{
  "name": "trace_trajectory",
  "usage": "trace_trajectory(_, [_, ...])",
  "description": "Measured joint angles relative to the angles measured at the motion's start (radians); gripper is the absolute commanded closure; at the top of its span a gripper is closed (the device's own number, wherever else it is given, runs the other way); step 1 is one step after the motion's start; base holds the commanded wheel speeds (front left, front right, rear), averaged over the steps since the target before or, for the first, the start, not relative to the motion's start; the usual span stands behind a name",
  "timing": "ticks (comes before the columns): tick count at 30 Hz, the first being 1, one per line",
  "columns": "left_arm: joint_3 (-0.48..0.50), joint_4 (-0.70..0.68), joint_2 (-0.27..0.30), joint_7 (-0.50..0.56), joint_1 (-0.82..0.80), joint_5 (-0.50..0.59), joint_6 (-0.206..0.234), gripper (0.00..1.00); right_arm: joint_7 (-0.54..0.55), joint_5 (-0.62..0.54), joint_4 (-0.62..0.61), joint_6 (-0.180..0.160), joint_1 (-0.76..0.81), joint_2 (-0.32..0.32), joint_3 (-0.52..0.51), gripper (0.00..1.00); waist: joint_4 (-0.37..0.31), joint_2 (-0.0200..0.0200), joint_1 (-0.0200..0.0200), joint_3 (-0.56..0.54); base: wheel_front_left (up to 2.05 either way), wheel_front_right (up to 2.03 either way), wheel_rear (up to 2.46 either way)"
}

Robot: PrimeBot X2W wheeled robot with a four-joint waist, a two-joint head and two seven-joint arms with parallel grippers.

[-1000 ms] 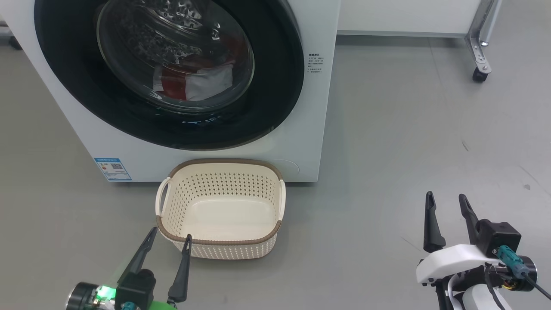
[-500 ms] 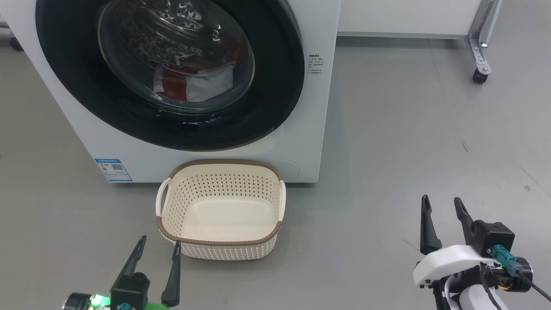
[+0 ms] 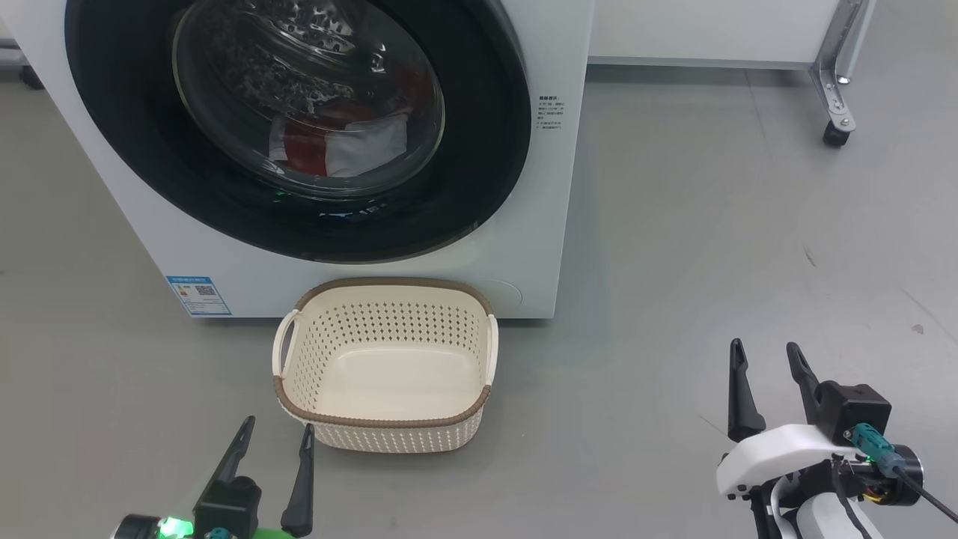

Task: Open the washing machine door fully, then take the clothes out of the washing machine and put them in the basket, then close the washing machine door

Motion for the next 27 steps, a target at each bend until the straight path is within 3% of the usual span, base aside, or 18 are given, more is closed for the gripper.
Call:
trace_trajectory(18, [-0.001,0.025,-0.002,0.0,-0.012,-0.009,0.0,0.0,-0.002,-0.003,0.006,0.0,-0.007,0.0,0.004,0.0,0.004,0.0,0.0,0.008,0.0,0.0,0.0])
trace_trajectory(20, [-0.002,0.025,-0.003,0.0,-0.012,-0.009,0.0,0.0,-0.002,-0.003,0.006,0.0,-0.009,-0.001,0.004,0.58,0.005,0.0,0.0,0.01,0.0,0.0,0.0])
trace_trajectory(21, [-0.003,0.025,-0.003,0.0,-0.012,-0.009,0.0,0.0,-0.002,-0.003,0.006,0.0,-0.01,-0.001,0.004,1.0,0.005,0.0,0.0,0.011,0.0,0.0,0.0])
trace_trajectory(27, [-0.017,0.026,-0.004,0.0,-0.016,-0.009,0.0,0.0,-0.003,0.008,0.004,0.009,-0.011,0.0,-0.009,1.0,0.01,0.0,0.0,0.023,0.0,0.0,0.0])
